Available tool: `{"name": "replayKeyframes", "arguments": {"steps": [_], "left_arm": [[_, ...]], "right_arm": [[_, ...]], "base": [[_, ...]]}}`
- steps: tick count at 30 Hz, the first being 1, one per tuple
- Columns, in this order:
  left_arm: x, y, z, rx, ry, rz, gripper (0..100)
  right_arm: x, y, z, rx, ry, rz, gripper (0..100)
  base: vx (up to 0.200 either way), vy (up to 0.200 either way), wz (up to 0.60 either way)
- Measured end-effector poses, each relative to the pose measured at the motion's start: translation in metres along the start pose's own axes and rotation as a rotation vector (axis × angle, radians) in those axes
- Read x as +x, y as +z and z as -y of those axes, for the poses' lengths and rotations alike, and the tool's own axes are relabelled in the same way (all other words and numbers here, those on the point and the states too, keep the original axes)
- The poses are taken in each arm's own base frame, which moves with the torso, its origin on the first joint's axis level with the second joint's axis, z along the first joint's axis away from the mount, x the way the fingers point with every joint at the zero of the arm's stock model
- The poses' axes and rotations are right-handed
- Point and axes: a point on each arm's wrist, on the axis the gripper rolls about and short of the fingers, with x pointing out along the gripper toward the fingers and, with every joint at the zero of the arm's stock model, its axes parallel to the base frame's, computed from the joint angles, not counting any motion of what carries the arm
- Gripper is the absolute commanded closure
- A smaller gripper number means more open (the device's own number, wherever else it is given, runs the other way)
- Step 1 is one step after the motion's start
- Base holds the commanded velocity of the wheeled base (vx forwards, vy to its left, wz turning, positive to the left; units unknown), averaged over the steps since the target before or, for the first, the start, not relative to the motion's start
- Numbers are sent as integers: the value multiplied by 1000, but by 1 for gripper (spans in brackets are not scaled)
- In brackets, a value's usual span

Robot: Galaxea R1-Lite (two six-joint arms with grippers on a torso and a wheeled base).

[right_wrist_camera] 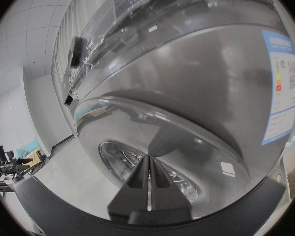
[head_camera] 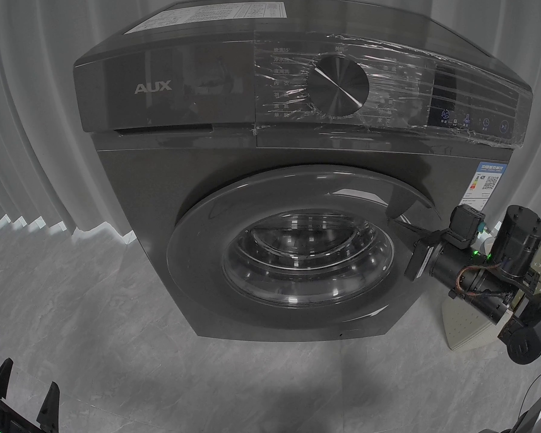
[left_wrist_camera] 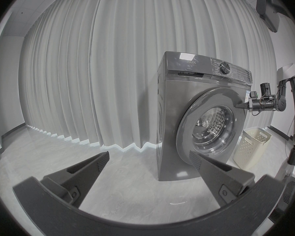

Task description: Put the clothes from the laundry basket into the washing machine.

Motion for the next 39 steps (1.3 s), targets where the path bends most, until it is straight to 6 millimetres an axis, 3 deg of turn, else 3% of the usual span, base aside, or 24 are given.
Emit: {"name": "replayKeyframes", "arguments": {"steps": [4, 9, 10, 14, 26, 39], "left_arm": [[0, 0, 0, 0, 0, 0, 0], [0, 0, 0, 0, -1, 0, 0], [0, 0, 0, 0, -1, 0, 0], [0, 0, 0, 0, -1, 0, 0], [0, 0, 0, 0, 0, 0, 0], [0, 0, 0, 0, 0, 0, 0]], "right_arm": [[-13, -3, -4, -15, -2, 4, 100], [-46, -15, -8, -30, 26, -78, 100], [-54, -18, -7, -32, 29, -97, 0], [-75, -20, -7, -36, 41, -118, 0], [-114, -13, -3, -45, 44, -78, 0], [-149, 9, 23, -149, -159, 33, 0]], "base": [[0, 0, 0], [0, 0, 0], [0, 0, 0], [0, 0, 0], [0, 0, 0], [0, 0, 0]]}}
